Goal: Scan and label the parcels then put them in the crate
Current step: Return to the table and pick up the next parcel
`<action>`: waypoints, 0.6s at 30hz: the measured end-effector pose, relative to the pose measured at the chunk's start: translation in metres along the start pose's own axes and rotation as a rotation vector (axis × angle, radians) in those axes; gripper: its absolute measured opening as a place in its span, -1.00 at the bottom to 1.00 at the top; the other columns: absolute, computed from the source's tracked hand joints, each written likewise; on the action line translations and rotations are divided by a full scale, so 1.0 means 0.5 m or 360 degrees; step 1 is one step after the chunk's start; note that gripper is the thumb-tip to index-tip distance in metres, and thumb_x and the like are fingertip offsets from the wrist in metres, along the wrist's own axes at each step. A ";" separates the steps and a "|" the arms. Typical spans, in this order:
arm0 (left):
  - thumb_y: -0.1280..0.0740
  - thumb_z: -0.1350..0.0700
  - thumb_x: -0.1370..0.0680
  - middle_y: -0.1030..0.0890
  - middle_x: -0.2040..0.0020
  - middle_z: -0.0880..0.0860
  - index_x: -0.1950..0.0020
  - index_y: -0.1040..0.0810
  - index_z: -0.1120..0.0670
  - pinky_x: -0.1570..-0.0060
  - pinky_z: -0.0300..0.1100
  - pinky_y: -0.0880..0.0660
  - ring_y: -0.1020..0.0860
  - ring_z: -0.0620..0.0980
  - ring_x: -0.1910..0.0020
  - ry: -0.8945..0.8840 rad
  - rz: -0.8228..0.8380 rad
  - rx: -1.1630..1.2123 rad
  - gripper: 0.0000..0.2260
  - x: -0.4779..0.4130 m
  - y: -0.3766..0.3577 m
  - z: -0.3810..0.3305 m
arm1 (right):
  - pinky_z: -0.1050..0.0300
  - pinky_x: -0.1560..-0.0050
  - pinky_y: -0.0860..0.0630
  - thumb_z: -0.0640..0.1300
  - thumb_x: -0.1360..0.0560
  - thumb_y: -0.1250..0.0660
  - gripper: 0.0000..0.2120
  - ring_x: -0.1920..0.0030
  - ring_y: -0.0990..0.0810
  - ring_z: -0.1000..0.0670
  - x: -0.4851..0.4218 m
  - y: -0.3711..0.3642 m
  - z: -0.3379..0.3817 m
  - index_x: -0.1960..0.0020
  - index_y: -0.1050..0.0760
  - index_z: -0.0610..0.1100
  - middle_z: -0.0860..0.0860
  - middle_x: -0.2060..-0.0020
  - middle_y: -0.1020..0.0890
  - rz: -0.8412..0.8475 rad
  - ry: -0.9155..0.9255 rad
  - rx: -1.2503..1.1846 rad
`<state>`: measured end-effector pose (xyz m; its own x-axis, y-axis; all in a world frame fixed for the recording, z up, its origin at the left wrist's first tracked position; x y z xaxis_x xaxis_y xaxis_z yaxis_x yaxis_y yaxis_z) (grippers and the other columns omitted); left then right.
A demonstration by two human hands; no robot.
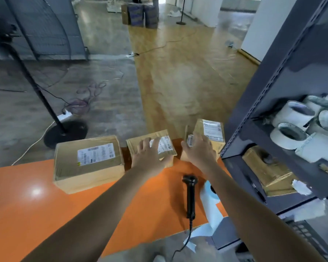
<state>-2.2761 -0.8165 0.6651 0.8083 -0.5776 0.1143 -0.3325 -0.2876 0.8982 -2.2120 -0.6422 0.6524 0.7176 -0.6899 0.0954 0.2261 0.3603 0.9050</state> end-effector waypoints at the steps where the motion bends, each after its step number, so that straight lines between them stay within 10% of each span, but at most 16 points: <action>1: -0.18 -0.32 -0.55 -0.09 -0.55 0.08 -0.57 -0.05 -0.05 -0.39 0.11 -0.21 -0.03 0.12 -0.53 -0.0023 0.0018 0.0021 -0.31 -0.021 -0.012 -0.014 | -0.25 -0.42 -0.22 0.31 -0.54 -0.16 -0.32 -0.52 -0.13 -0.15 -0.018 0.004 -0.014 -0.56 -0.11 0.05 -0.08 -0.53 -0.18 -0.0030 -0.0053 0.0063; 14: -0.23 -0.28 -0.54 -0.18 -0.49 0.07 -0.53 -0.16 0.00 -0.34 0.13 -0.35 -0.13 0.14 -0.49 -0.0272 0.0206 0.0231 -0.34 -0.135 -0.060 -0.028 | -0.35 -0.33 -0.33 0.52 -0.37 -0.21 0.00 -0.51 -0.13 -0.27 -0.113 0.003 -0.064 -0.57 0.03 -0.02 -0.20 -0.56 0.00 0.0015 -0.0705 0.0166; 18: -0.20 -0.28 -0.55 -0.21 -0.49 0.04 -0.53 -0.17 0.02 -0.32 0.06 -0.35 -0.15 0.11 -0.48 -0.0314 0.0257 0.0256 -0.36 -0.130 -0.055 -0.001 | -0.26 -0.24 -0.44 0.46 -0.36 -0.30 -0.02 -0.41 -0.27 -0.26 -0.117 -0.004 -0.047 -0.52 -0.04 -0.09 -0.23 -0.44 -0.20 -0.0037 -0.0786 0.0088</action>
<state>-2.3194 -0.7704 0.6331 0.6340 -0.7584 0.1513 -0.5343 -0.2881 0.7947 -2.2387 -0.5877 0.6352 0.3119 -0.9172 0.2480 0.1935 0.3169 0.9285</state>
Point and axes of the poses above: each hand's wrist, its own x-axis away from the middle knuckle, its own y-axis out of the back of the hand, z = x × y, the point moved 1 cm from there along -x, towards the middle knuckle
